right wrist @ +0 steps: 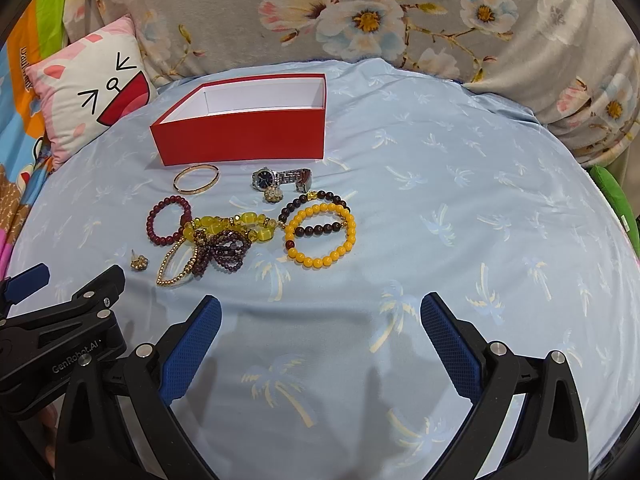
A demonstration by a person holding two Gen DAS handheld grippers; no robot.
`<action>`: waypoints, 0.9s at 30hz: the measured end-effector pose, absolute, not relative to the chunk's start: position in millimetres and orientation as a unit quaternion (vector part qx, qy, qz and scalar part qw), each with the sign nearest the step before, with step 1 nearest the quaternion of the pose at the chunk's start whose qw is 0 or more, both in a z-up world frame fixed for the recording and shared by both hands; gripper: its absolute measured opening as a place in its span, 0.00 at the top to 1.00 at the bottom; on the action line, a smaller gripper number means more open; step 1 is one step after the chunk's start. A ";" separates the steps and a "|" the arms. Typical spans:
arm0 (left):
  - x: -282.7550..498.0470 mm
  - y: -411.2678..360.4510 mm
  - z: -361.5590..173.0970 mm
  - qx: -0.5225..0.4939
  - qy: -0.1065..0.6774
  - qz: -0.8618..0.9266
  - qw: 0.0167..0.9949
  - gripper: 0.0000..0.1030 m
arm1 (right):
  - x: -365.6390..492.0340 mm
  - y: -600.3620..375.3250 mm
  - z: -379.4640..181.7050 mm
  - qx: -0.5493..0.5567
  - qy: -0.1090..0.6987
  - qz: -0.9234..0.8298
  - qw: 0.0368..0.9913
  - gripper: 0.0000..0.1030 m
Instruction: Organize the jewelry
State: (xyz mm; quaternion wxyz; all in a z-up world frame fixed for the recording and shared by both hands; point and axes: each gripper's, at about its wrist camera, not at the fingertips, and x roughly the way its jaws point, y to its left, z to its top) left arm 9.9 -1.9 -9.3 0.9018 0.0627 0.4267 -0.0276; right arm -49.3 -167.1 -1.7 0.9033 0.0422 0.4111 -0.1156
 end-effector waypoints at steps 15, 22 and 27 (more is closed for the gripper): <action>14.2 8.2 -19.4 0.042 0.439 -0.039 0.897 0.11 | -45.3 -171.0 -9.5 0.049 0.418 -0.115 0.900 0.07; 27.9 38.6 -32.9 0.017 0.456 -0.012 0.890 0.11 | -39.7 -182.2 -15.7 0.056 0.429 -0.123 0.893 0.07; 34.3 37.0 -37.3 0.006 0.460 -0.031 0.887 0.11 | -31.9 -185.3 -20.1 0.057 0.437 -0.123 0.889 0.07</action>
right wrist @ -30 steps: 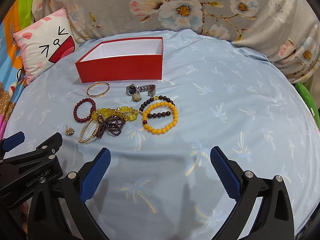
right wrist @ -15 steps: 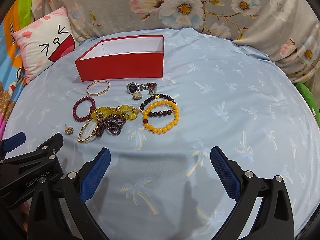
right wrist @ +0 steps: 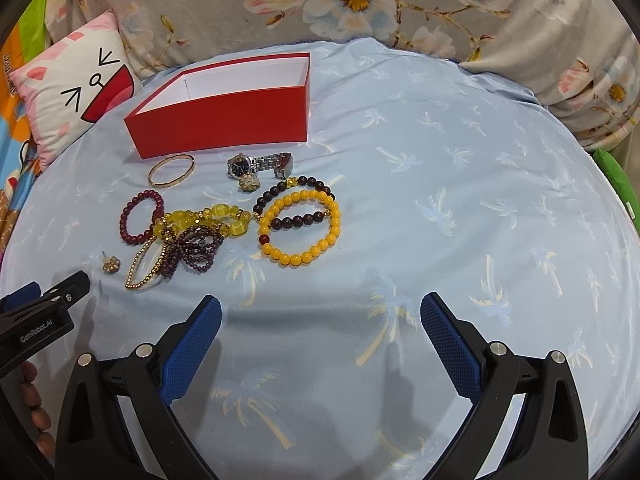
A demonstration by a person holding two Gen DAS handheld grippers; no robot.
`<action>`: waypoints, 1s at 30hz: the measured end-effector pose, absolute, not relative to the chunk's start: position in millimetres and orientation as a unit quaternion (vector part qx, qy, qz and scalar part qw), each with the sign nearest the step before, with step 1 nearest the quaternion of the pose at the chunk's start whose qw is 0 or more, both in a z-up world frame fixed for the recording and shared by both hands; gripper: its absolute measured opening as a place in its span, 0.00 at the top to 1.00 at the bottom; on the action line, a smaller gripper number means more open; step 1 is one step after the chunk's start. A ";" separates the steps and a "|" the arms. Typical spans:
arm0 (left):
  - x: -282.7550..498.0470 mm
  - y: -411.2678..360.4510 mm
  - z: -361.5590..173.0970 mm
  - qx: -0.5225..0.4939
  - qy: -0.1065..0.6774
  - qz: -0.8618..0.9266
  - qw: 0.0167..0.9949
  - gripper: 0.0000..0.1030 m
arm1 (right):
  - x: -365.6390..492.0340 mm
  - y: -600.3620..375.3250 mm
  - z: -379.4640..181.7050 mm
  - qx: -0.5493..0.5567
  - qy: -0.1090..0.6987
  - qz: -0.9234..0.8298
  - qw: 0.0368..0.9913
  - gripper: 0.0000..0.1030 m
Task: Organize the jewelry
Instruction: 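Grasp the orange-yellow bead bracelet with the right tool while the left tool grasps the gold bead-chain bracelet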
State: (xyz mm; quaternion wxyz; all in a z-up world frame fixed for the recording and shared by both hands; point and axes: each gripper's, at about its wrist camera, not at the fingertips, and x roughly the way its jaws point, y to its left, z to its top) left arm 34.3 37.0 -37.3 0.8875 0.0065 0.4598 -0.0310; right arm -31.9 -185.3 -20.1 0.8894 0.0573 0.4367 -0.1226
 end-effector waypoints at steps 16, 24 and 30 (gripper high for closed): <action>55.9 9.7 -47.7 0.011 0.469 -0.072 0.880 0.24 | -15.9 -198.4 -23.4 0.066 0.441 -0.122 0.886 0.07; 55.0 6.5 -41.7 0.014 0.467 -0.081 0.881 0.23 | 5.8 -209.1 -20.1 0.072 0.431 -0.121 0.891 0.15; 50.7 -3.1 -36.4 0.019 0.464 -0.100 0.880 0.22 | 25.7 -216.3 -28.7 0.084 0.444 -0.112 0.885 0.43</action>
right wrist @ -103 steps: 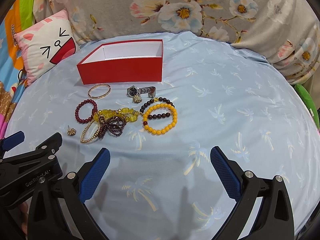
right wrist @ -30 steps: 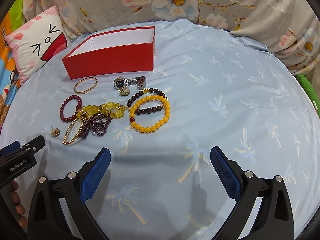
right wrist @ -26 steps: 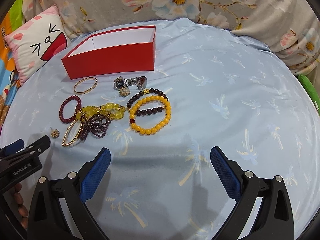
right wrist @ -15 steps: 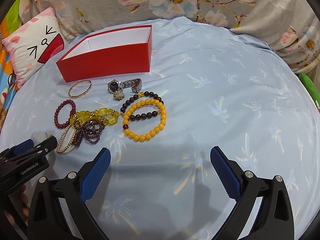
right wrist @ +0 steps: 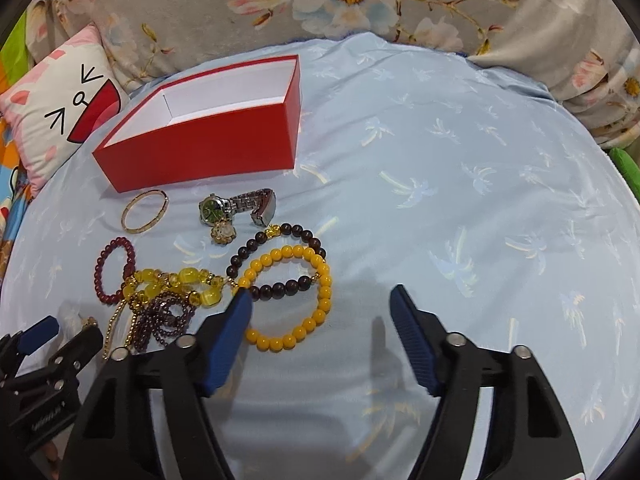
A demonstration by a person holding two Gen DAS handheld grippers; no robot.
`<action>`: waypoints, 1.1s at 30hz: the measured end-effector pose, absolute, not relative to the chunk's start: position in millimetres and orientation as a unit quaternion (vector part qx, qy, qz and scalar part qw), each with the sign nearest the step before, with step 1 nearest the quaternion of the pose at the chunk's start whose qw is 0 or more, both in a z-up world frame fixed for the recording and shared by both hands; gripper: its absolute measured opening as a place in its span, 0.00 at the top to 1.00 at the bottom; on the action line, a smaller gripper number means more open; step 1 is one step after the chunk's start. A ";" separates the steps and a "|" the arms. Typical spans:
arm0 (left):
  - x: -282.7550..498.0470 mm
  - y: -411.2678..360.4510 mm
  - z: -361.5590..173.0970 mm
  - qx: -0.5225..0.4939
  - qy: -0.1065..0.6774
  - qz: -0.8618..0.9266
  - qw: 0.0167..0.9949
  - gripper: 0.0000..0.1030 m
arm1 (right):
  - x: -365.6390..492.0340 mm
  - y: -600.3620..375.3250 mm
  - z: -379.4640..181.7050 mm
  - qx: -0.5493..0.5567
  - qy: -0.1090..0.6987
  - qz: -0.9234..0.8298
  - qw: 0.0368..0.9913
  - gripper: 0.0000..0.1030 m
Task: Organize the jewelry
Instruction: 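Grasp the orange-yellow bead bracelet with the right tool while the left tool grasps the gold bead-chain bracelet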
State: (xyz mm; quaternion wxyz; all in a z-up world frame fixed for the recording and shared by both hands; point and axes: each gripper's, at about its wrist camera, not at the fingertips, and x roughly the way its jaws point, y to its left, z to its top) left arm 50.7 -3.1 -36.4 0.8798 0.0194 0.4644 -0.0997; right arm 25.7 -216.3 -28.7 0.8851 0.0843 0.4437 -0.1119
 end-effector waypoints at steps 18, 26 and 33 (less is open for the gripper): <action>31.6 -31.2 -33.4 0.027 0.465 -0.158 0.871 0.23 | 16.4 -217.6 -33.3 0.089 0.443 -0.094 0.887 0.93; 30.7 -45.4 -43.2 0.055 0.466 -0.184 0.864 0.46 | 5.8 -221.8 -34.2 0.109 0.454 -0.088 0.880 0.93; 31.8 -49.2 -43.9 0.068 0.455 -0.197 0.866 0.74 | 3.6 -222.4 -33.8 0.115 0.456 -0.085 0.878 0.93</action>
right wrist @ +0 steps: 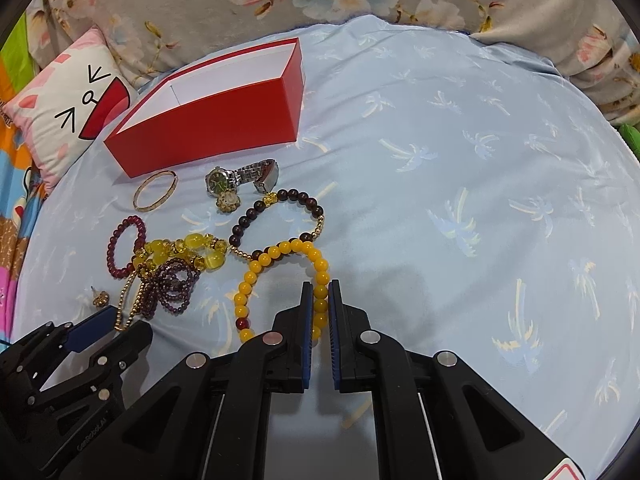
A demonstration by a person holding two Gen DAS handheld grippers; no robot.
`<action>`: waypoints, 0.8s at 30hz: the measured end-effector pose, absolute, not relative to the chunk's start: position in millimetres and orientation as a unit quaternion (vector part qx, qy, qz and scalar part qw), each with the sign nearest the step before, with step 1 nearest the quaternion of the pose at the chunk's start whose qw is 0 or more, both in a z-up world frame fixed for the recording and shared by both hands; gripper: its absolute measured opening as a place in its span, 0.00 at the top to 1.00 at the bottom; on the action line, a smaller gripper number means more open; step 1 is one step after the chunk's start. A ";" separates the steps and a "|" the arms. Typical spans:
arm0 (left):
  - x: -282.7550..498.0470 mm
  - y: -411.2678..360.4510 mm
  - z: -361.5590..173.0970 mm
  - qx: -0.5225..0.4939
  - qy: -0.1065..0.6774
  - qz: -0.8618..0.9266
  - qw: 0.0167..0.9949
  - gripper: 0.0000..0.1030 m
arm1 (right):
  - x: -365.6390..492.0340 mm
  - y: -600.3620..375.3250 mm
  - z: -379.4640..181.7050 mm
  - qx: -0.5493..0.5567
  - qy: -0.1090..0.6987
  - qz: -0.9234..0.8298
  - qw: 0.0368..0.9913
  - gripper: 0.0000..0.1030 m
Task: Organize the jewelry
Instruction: 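Grasp the orange-yellow bead bracelet with the right tool while the left tool grasps the gold bead-chain bracelet, then carry both bracelets into the red box and open both tools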
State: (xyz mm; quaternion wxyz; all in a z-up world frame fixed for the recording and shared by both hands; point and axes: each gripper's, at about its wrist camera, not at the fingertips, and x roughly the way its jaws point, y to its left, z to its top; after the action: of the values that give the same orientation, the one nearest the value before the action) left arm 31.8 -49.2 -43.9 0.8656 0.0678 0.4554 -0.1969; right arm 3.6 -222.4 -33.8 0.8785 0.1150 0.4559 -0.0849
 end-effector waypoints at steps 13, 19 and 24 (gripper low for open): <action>24.7 -40.3 -7.9 0.025 0.436 -0.234 0.868 0.97 | -4.2 -214.5 -1.1 0.116 0.426 -0.060 0.895 0.93; 22.1 -29.7 23.4 0.008 0.412 -0.239 0.879 0.97 | -8.8 -209.4 30.3 0.130 0.402 -0.035 0.906 0.93; 38.2 -23.0 49.2 0.007 0.392 -0.227 0.892 0.97 | -3.6 -205.0 60.6 0.120 0.374 -0.024 0.919 0.93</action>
State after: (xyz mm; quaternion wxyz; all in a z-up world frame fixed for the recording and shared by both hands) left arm 38.2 -23.0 49.2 0.8916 0.0069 0.3918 -0.2269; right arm -3.6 -205.0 60.6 0.9194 0.1203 0.3737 -0.0237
